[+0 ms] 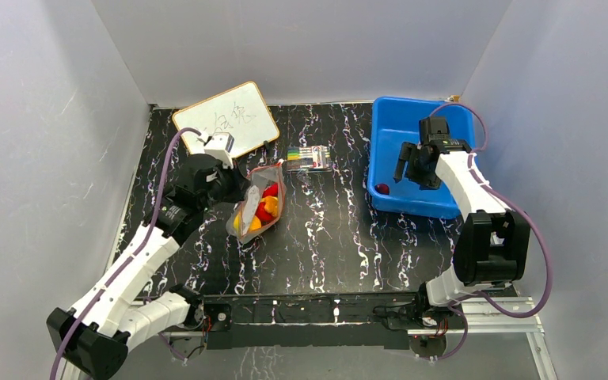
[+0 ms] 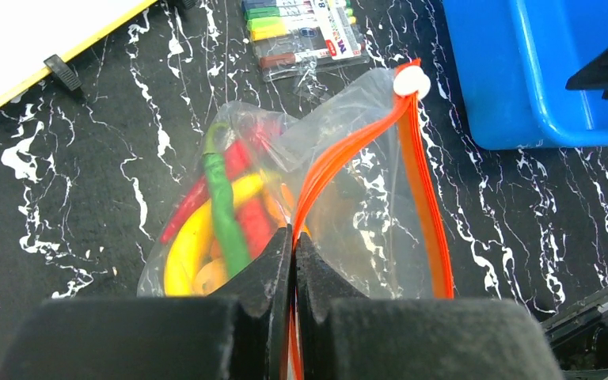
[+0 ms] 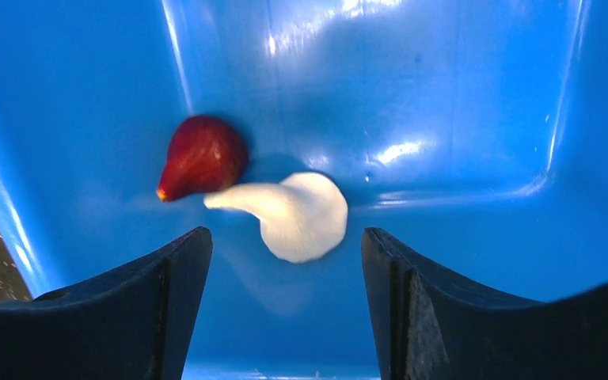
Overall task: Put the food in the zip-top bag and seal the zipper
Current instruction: Pick up the fake vegetable from the bin.
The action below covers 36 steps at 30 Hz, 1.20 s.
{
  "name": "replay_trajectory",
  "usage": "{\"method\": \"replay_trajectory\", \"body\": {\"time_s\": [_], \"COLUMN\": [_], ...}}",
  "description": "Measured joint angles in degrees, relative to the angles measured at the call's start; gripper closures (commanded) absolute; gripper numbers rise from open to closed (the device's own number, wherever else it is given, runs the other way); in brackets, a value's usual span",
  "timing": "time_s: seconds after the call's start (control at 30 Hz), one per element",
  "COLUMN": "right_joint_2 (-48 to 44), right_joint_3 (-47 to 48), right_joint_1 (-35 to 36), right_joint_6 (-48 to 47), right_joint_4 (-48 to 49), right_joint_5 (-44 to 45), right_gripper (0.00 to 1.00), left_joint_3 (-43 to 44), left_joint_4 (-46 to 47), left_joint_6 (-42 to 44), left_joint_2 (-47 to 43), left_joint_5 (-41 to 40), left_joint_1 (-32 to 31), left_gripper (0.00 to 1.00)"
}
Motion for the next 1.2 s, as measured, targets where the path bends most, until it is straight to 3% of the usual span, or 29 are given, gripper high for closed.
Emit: {"method": "replay_trajectory", "body": {"time_s": [0.23, 0.37, 0.73, 0.93, 1.07, 1.2], "right_joint_2": [0.28, 3.76, 10.58, 12.72, 16.35, 19.43], "right_joint_3": [-0.66, 4.48, 5.49, 4.72, 3.04, 2.49], "right_joint_1": [0.00, 0.00, -0.02, -0.02, 0.00, 0.02], "right_joint_6": [-3.48, -5.73, -10.27, -11.82, -11.93, -11.91], "right_joint_4": [-5.18, -9.92, -8.09, -7.23, -5.97, -5.86], "right_joint_5": [-1.11, -1.16, -3.82, -8.24, -6.99, -5.97], "right_gripper": [0.27, 0.28, 0.25, 0.25, 0.29, 0.46], "left_joint_3": [1.05, -2.16, -12.90, -14.01, -14.29, -14.45], "left_joint_4": [-2.93, -0.04, 12.79, 14.86, 15.41, 15.58], "left_joint_6": [-0.63, -0.20, 1.01, 2.91, 2.73, 2.58], "left_joint_2": [0.00, -1.01, -5.09, -4.48, -3.69, -4.04], "left_joint_5": [0.26, 1.16, 7.37, 8.20, 8.39, 8.35], "left_joint_1": [0.00, 0.00, 0.00, 0.00, 0.00, 0.00], "left_gripper": [1.00, 1.00, 1.00, 1.00, 1.00, 1.00]}}
